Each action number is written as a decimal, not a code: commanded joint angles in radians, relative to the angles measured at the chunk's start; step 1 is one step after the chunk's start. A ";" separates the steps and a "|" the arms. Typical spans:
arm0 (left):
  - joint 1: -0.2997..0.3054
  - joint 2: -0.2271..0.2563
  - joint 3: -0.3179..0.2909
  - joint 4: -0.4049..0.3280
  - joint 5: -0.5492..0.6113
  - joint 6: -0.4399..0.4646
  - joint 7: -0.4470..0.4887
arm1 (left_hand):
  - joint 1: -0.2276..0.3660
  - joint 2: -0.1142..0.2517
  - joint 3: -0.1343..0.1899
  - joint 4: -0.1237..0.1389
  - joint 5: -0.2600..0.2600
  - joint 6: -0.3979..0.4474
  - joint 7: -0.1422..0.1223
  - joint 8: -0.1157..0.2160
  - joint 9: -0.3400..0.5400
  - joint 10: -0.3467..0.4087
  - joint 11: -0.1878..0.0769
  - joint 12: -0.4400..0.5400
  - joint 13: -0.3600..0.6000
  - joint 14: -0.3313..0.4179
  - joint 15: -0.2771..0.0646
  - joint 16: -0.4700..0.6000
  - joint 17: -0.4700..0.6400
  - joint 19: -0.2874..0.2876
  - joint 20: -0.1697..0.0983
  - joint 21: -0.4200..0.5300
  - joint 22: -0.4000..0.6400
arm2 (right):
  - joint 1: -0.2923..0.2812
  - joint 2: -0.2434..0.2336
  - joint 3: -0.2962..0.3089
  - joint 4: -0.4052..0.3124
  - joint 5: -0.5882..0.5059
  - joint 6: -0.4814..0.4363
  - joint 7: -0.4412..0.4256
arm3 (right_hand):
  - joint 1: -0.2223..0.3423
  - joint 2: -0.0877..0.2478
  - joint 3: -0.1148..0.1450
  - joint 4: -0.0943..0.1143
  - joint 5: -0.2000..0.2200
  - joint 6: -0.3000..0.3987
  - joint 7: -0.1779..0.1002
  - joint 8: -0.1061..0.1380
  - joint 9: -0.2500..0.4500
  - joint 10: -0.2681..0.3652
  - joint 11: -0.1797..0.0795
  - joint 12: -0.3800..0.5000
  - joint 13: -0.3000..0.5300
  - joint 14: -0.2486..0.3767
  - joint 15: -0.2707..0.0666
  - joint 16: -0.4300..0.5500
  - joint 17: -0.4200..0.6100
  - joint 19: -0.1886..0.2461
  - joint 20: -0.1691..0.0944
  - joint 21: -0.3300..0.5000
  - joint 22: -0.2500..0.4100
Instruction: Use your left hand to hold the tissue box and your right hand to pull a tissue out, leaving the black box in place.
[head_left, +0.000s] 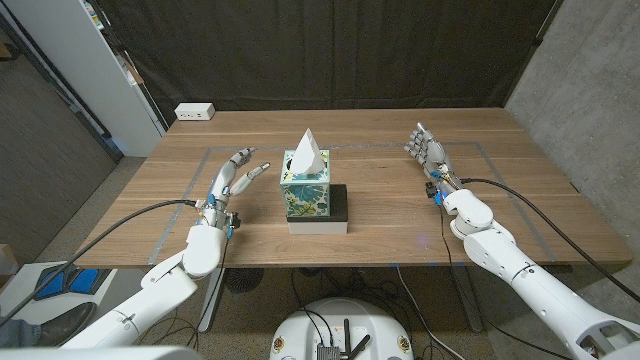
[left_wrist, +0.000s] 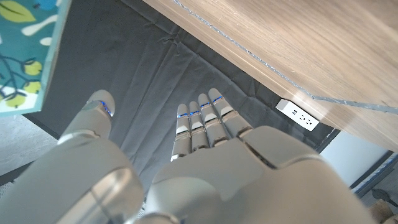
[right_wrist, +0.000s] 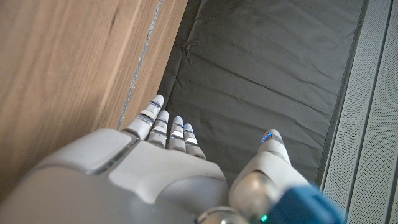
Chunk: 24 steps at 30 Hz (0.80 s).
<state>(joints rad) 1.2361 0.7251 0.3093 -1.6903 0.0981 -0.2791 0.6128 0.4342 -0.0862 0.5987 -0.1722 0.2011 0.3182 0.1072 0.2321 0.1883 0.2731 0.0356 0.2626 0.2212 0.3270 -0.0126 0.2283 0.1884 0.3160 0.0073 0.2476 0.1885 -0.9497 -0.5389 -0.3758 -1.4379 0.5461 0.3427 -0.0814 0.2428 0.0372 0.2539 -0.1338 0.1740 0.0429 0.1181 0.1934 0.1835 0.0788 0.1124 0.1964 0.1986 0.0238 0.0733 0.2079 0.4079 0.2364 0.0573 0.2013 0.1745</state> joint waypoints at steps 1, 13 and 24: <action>0.085 0.018 -0.053 -0.064 0.022 -0.012 0.000 | 0.013 0.003 -0.007 0.002 0.006 0.013 -0.001 -0.004 0.004 0.005 0.004 0.001 0.001 0.009 -0.001 -0.002 0.004 0.009 -0.002 -0.001 0.003 | -0.017 0.002 0.000 -0.018 -0.011 0.001 -0.021 | -0.004 0.008 0.000 -0.005 0.003 0.003 0.018 0.002 0.002 0.005 0.000 0.007 0.001 0.009 0.001 0.009 0.002 0.011 -0.002 0.000 0.002; 0.155 0.010 -0.097 -0.052 -0.011 -0.107 -0.027 | 0.014 0.004 -0.011 0.003 0.006 0.017 -0.003 -0.005 0.004 0.011 0.000 0.002 0.002 0.015 -0.002 -0.001 0.004 0.013 -0.004 -0.001 0.003 | -0.026 0.010 -0.006 -0.035 -0.027 0.001 -0.045 | -0.004 0.009 0.000 -0.006 0.003 0.005 0.017 0.003 0.002 0.005 -0.001 0.006 0.001 0.009 0.004 0.010 0.001 0.013 -0.003 0.001 0.002; 0.206 -0.008 -0.141 -0.043 -0.009 -0.188 -0.044 | 0.015 0.005 -0.015 0.004 0.005 0.025 -0.007 -0.005 0.004 0.018 -0.002 0.003 0.002 0.019 -0.004 -0.001 0.004 0.020 -0.003 0.001 0.004 | -0.039 0.026 -0.017 -0.050 -0.043 -0.002 -0.072 | -0.003 0.009 0.000 -0.006 0.003 0.005 0.018 0.002 0.002 0.005 -0.001 0.006 0.001 0.010 0.004 0.010 -0.001 0.013 -0.002 0.000 0.002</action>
<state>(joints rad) 1.3926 0.7253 0.2089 -1.7403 0.0841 -0.3959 0.5894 0.4395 -0.0809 0.5865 -0.1684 0.2011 0.3345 0.1018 0.2321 0.1883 0.2838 0.0356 0.2625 0.2210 0.3362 -0.0143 0.2283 0.1883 0.3269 0.0074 0.2476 0.1883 -0.9779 -0.5257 -0.3837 -1.4730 0.5177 0.3437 -0.1310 0.2427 0.0371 0.2509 -0.1368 0.1740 0.0428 0.1181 0.1934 0.1835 0.0788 0.1124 0.1964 0.1986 0.0274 0.0769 0.2079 0.4081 0.2437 0.0500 0.2013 0.1744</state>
